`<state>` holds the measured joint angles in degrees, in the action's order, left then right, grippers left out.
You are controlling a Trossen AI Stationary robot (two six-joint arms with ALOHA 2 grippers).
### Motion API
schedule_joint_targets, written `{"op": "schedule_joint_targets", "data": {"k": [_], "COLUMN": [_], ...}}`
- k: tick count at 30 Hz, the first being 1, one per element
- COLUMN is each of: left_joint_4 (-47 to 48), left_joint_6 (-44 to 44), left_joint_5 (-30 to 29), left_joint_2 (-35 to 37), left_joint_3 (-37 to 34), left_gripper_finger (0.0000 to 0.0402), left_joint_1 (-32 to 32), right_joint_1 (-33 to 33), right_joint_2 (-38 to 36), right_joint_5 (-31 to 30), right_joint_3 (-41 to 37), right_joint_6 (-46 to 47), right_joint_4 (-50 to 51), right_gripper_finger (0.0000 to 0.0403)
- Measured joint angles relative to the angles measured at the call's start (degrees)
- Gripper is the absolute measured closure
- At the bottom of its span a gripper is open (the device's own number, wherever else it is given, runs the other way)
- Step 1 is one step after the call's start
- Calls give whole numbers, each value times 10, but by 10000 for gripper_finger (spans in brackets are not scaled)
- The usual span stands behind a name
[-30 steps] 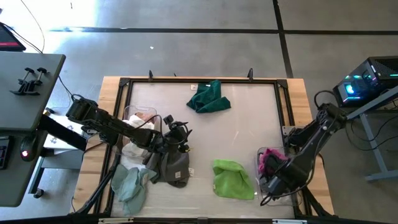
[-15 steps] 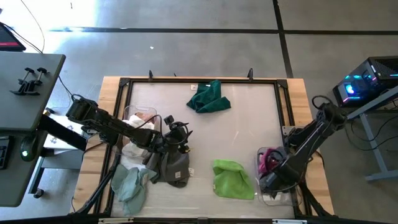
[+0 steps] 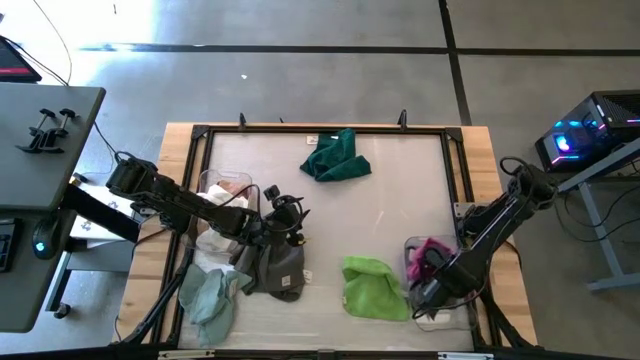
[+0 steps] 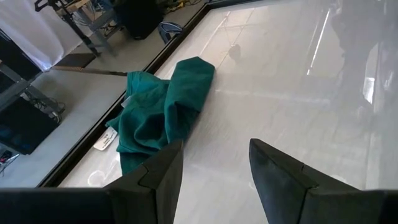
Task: Sort towels by color in basket
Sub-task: Put the pink towel into the right transparent bin, then put the green towel into the left transparent bin
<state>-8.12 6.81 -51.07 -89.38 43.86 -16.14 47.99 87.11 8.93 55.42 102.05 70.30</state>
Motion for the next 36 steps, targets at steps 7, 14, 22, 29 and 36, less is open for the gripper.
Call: {"op": "schedule_joint_targets", "data": {"k": [7, 14, 22, 29, 36], "left_joint_4": [0, -15, -51, -97, -264], "left_joint_6": [0, -49, -111, -190, -200], "left_joint_5": [0, 37, 64, 213, 442], "left_joint_2": [0, 0, 0, 0, -67], "left_joint_3": [0, 0, 0, 0, 4], "left_gripper_finger": [231, 231, 231, 231, 231], "left_joint_1": [0, 0, -2, -13, -13], "right_joint_1": [0, 0, 8, 41, 55], "right_joint_2": [0, -2, -3, -4, -4], "right_joint_5": [-30, -24, -44, -163, -209], "right_joint_3": [0, 4, 108, 184, 171], "right_joint_6": [30, 18, -1, -5, -1], "right_joint_4": [4, 16, 141, 196, 194], "right_gripper_finger": [402, 360, 246, 213, 212]}}
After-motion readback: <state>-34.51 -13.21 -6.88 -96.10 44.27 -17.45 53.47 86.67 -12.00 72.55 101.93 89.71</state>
